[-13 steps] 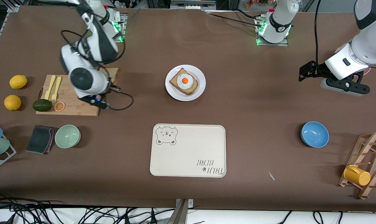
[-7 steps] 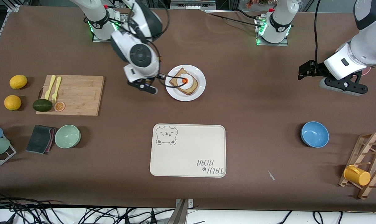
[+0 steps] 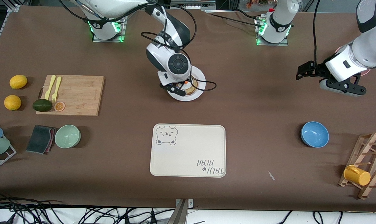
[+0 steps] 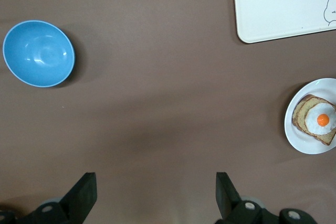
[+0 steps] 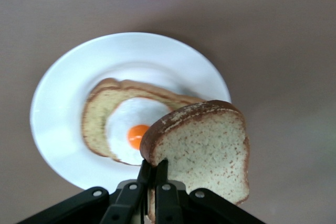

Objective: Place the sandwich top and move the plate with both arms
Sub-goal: 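Carry the bread slice with the right gripper onto the egg toast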

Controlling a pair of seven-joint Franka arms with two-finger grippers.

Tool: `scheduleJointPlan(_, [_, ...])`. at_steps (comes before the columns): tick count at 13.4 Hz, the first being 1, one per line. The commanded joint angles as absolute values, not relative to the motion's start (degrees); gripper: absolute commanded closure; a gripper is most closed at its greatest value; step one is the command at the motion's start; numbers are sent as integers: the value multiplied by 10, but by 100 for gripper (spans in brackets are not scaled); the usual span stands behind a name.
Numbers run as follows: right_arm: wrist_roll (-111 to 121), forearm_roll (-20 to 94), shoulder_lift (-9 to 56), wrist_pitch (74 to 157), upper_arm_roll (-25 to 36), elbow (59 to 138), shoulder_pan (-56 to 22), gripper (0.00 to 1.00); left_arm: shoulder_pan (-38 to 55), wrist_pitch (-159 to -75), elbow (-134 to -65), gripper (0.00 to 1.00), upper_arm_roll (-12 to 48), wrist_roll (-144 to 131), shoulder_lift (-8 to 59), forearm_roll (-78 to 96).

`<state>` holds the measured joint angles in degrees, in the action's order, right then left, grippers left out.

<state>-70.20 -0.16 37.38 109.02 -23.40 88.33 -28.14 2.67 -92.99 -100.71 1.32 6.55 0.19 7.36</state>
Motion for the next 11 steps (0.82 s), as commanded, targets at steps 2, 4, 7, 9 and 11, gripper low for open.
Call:
scheduleJointPlan(2, [-717, -37, 428, 1086, -210, 808, -323, 100, 23, -925, -1017, 0, 13, 68, 4, 87])
scheduleJointPlan(4, [-714, -61, 436, 1088, -205, 804, -333, 100, 23, -925, -1016, 0, 9, 68, 4, 86])
scheduleJointPlan(7, [-715, -68, 446, 1126, -205, 805, -341, 100, 23, -919, -1019, 0, 10, 69, 2, 87])
scheduleJointPlan(9, [-716, -69, 453, 1151, -205, 804, -345, 100, 23, -918, -1020, 0, 11, 67, 1, 88])
scheduleJointPlan(11, [-719, -71, 458, 1152, -205, 807, -348, 100, 23, -916, -1022, 0, 11, 68, 0, 88])
